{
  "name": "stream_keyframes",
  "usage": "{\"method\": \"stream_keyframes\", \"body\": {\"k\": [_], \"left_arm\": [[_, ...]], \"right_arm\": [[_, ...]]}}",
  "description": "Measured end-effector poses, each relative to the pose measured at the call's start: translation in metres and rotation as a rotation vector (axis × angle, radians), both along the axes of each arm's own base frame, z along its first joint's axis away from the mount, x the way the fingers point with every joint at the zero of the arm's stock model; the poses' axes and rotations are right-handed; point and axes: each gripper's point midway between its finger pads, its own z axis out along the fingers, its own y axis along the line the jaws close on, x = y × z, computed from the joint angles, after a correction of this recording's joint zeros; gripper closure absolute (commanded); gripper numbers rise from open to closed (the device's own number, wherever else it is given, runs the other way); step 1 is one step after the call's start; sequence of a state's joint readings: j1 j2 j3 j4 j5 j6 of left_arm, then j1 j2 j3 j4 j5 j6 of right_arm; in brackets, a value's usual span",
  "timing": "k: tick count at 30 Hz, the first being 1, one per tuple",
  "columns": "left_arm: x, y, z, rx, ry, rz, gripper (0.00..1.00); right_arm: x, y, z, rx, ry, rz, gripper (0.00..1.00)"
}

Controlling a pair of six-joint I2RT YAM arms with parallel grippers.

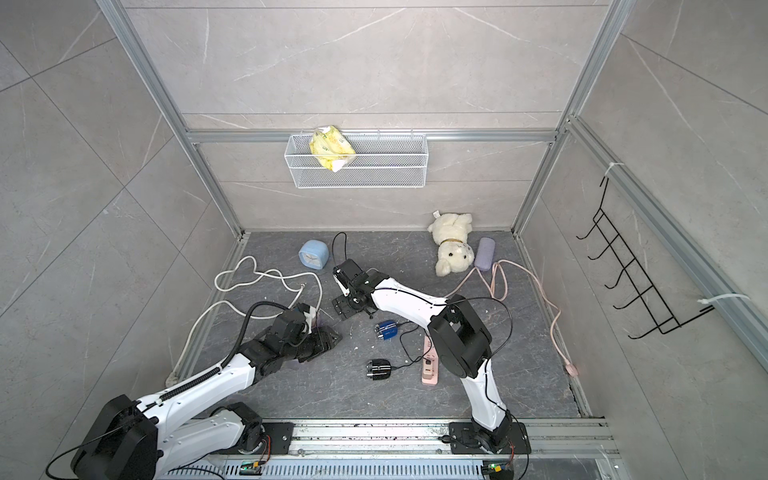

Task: Unplug the electric shaver
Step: Place the electric shaver at the center of the board, then remove the plug from the socket.

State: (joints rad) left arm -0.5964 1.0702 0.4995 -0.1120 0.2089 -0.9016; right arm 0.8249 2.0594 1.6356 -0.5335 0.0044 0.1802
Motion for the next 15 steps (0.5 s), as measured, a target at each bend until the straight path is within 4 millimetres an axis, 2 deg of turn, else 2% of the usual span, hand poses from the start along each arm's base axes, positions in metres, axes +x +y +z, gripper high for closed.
{"method": "stream_keyframes", "body": {"k": [4, 9, 13, 15], "left_arm": [[-0.001, 0.004, 0.022, 0.001, -0.045, 0.005, 0.27], [-0.004, 0.024, 0.045, 0.038, -0.117, 0.061, 0.17], [-0.006, 0.039, 0.044, 0.078, -0.135, 0.106, 0.18], [-0.008, 0.047, 0.035, 0.106, -0.116, 0.125, 0.27]], "right_arm": [[-0.004, 0.002, 0.004, 0.025, -0.004, 0.024, 0.21], [-0.01, 0.012, 0.02, 0.107, -0.011, 0.066, 0.21], [-0.012, 0.025, 0.029, 0.17, -0.014, 0.108, 0.21], [-0.017, 0.031, 0.031, 0.184, -0.012, 0.137, 0.21]]}}
